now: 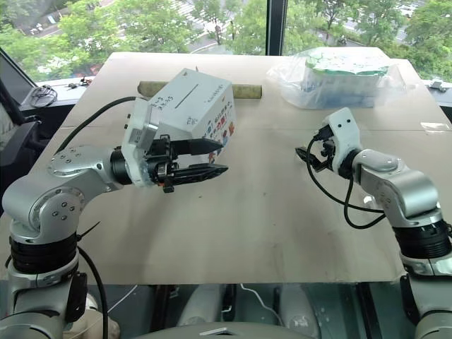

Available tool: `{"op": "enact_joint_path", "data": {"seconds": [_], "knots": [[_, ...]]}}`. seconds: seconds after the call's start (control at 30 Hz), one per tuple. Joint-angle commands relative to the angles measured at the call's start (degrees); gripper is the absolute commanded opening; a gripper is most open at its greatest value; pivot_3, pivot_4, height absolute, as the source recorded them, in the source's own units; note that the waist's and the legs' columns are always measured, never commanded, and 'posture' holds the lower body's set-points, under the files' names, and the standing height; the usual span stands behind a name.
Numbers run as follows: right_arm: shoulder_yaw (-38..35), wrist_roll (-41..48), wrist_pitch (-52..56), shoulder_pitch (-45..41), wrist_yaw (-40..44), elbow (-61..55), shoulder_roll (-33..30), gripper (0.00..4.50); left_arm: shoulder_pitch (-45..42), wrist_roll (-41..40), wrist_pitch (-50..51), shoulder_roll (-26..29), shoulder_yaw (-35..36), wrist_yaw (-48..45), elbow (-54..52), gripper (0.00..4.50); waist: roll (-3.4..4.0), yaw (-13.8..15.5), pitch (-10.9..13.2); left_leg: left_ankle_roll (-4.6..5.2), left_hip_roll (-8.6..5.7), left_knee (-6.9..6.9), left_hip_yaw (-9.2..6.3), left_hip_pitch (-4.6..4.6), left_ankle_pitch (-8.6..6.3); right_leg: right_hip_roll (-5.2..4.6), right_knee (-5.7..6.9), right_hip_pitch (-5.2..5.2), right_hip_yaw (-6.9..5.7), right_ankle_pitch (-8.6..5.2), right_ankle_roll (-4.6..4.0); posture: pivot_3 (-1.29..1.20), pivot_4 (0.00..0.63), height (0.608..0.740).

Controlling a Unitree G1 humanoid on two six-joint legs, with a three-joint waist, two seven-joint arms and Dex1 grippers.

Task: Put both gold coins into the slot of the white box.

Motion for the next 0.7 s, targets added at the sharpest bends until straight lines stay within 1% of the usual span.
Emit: {"op": "enact_joint_path", "data": {"seconds": [0.03, 0.1, 0.2, 0.4, 0.5, 0.63, 0.7], "knots": [[0.5, -5.5, -4.7, -2.4, 0.3, 5.3, 2.4, 2.55, 0.0, -0.5, -2.3, 0.8, -0.5, 0.0, -2.0, 2.79, 0.0, 0.0, 0.0, 0.0, 0.0, 0.0, 0.01, -0.01, 0.0, 0.01, 0.0, 0.0, 0.02, 0.0, 0.0, 0.0, 0.15, 0.74], [0.8, -7.7, -5.5, -2.9, 0.4, 7.3, 3.5, 2.55, 0.6, 0.4, -3.4, 1.4, -0.9, 0.3, -2.3, 2.79, 0.0, -0.1, 0.0, 0.0, 0.0, 0.0, 0.0, -0.01, 0.0, 0.02, 0.01, -0.01, 0.02, 0.0, 0.0, 0.0, 0.15, 0.74], [0.4, -9.9, -6.6, -3.5, 1.1, 9.3, 4.6, 2.55, 1.4, -0.4, -3.6, 1.9, -0.8, 1.1, -3.1, 2.79, 0.01, -0.3, 0.0, 0.0, 0.01, -0.03, 0.01, -0.01, 0.0, 0.03, 0.05, -0.07, 0.05, 0.0, 0.0, 0.0, 0.15, 0.74], [-0.3, -12.5, -7.8, -4.0, 3.1, 11.4, 6.0, 2.55, 1.9, -0.9, -3.8, 1.9, -1.1, 2.6, -4.2, 2.79, 0.0, -0.4, 0.0, 0.01, 0.03, -0.05, 0.02, -0.02, -0.01, 0.05, 0.06, -0.1, 0.06, 0.0, 0.0, 0.0, 0.15, 0.74], [-0.5, -13.4, -8.3, -4.4, 3.7, 12.5, 6.9, 1.75, 2.3, -1.0, -3.9, 2.1, -1.1, 2.9, -4.4, 2.79, 0.0, -0.4, 0.0, 0.01, 0.03, -0.05, 0.03, -0.01, -0.01, 0.05, 0.06, -0.1, 0.07, 0.0, 0.0, 0.0, 0.15, 0.74], [-0.3, -14.4, -8.8, -4.6, 4.6, 13.7, 8.0, 0.02, 2.5, -1.1, -4.1, 2.0, -1.3, 3.2, -4.4, 2.79, 0.0, -0.4, 0.0, 0.01, 0.03, -0.05, 0.02, -0.01, -0.01, 0.06, 0.06, -0.1, 0.07, 0.0, 0.0, 0.0, 0.15, 0.74], [-0.4, -15.0, -9.3, -4.6, 5.1, 14.4, 8.2, 0.02, 2.4, -1.1, -4.3, 2.0, -1.4, 3.4, -4.2, 2.79, 0.0, -0.4, 0.0, 0.01, 0.03, -0.06, 0.02, -0.01, -0.01, 0.06, 0.06, -0.1, 0.07, 0.0, 0.0, 0.0, 0.15, 0.74]]}}
